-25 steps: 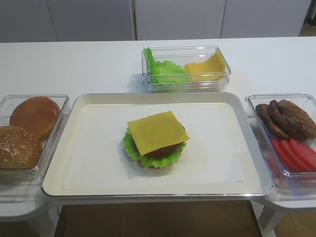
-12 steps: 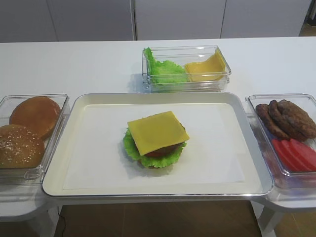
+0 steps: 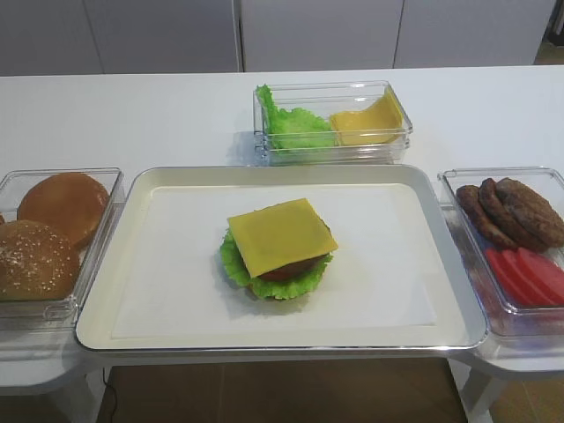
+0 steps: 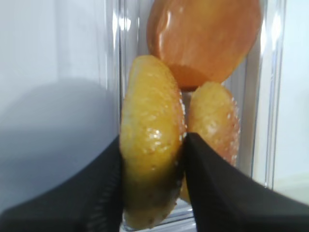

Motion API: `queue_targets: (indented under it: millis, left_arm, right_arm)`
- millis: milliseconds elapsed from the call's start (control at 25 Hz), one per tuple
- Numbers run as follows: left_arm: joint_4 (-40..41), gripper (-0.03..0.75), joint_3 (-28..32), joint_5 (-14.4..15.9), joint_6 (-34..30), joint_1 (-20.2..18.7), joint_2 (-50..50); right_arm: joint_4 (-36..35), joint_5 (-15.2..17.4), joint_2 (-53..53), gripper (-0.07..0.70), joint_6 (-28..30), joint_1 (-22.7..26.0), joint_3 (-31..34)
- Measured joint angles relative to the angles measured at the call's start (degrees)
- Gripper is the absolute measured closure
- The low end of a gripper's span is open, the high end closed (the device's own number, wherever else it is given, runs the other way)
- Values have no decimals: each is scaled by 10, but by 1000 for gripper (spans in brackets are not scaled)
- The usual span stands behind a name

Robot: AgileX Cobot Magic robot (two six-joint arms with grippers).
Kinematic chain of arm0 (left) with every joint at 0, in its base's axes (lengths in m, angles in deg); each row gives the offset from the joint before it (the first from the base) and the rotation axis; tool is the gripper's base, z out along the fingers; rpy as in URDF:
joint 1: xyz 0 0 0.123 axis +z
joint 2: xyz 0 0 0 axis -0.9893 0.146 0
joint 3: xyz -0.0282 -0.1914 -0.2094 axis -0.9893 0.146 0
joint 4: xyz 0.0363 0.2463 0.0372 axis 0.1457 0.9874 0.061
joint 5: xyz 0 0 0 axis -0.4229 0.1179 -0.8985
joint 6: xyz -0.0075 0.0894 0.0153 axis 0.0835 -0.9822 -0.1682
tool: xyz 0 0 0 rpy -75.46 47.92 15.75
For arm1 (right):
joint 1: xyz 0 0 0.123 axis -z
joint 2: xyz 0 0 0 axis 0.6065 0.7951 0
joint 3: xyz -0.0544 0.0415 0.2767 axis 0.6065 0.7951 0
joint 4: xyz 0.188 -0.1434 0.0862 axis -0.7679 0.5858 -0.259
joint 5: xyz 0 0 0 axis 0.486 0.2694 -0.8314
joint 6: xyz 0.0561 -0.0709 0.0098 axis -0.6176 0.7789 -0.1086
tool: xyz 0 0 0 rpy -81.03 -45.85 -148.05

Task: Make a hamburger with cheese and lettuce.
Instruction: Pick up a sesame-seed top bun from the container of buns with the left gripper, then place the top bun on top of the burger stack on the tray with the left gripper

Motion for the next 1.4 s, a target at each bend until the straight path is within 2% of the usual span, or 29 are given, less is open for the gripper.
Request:
queue_targets:
  millis: [160,400,600,800,920,1000,1200,1400]
  left_arm:
    - [0,444,-30,-8,0,2,-17]
    - [-6,448,-65,-51,3,3,-53]
    - [-63,450,-72,-44,9,4,-57]
    - [-155,451,-72,-40,-7,-5,-57]
    - [-211,451,-72,-44,-24,-29,-57]
    - [-222,451,-72,-49,-30,-56,-57]
    - [-234,451,-72,-52,-43,-146,-42]
    - [-280,452,-72,-62,-46,-232,-3]
  right_arm:
    - [0,0,0,131,0,0,0]
    - [0,0,0,131,-1,0,0]
    - [0,0,0,131,-1,0,0]
    - [0,0,0,131,-1,0,0]
    - [0,0,0,131,-1,0,0]
    - [0,0,0,131,-1,0,0]
    - [0,0,0,131,-1,0,0]
    - [0,0,0,131,-1,0,0]
